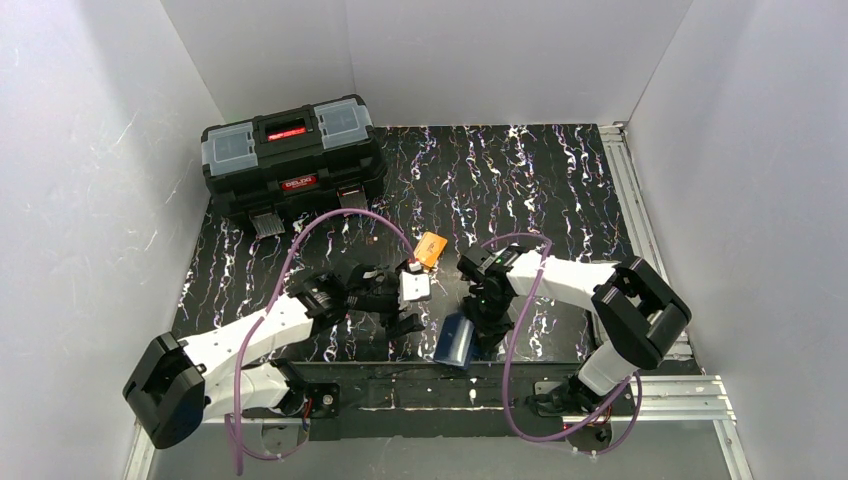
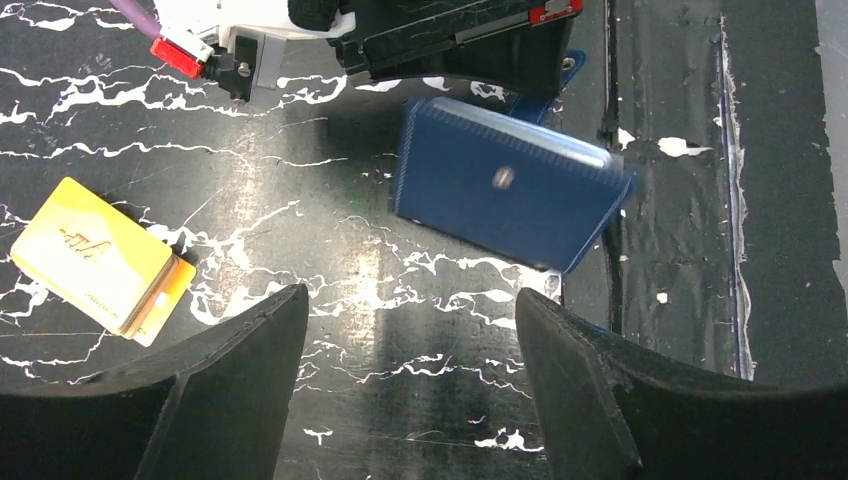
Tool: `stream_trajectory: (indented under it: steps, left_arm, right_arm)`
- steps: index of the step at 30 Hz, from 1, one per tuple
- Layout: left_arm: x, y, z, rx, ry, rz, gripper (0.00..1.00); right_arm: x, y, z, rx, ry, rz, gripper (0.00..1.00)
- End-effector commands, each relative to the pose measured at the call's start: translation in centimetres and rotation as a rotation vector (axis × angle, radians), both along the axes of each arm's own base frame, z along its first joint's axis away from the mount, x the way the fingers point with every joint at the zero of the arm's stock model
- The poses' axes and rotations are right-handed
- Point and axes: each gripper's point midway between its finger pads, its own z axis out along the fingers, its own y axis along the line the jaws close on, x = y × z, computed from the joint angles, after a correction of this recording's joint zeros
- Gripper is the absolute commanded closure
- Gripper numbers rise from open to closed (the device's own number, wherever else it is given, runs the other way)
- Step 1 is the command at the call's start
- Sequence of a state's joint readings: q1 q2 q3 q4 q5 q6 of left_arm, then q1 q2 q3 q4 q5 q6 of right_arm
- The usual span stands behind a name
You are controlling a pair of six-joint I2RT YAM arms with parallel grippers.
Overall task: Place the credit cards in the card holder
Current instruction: Open the card holder at the center of the board.
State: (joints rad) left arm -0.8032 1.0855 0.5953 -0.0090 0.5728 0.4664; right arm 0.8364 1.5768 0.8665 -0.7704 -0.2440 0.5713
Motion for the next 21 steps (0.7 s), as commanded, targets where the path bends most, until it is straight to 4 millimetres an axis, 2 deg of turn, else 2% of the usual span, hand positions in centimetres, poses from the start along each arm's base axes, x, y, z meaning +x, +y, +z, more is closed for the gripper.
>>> stream_trajectory:
  steps: [1,7,10,11,12,15,21]
  left_arm:
    - [-0.2,0.2,-0.3,0.000,0.018,0.002,0.26]
    - [-0.8,-1.9,1.0,-0.067,0.038,-0.067,0.27]
    - [-1.6,-2.6,1.1,-0.067,0.044,-0.099,0.27]
    - [-1.7,-2.8,1.0,-0.068,0.050,-0.095,0.27]
    - [-1.8,-2.7,0.9,-0.070,0.049,-0.104,0.27]
    - [-2.2,-2.6,0.9,-0.071,0.053,-0.116,0.27]
    - [-2.5,-2.0,0.1,-0.047,0.041,-0.127,0.26]
  right_arm:
    - [0.6,0.3,0.6,0.012,-0.050,0.014,0.99]
    - [2.2,2.0,3.2,0.067,-0.109,0.013,0.99]
    - [3.0,3.2,5.2,0.119,-0.140,0.012,0.99]
    - [3.7,4.0,6.9,0.153,-0.168,0.014,0.99]
    - [3.8,4.2,7.2,0.163,-0.171,0.014,0.99]
    - [3.8,4.8,7.9,0.193,-0.172,0.014,0.99]
    - [3.5,4.8,7.2,0.186,-0.151,0.016,0.99]
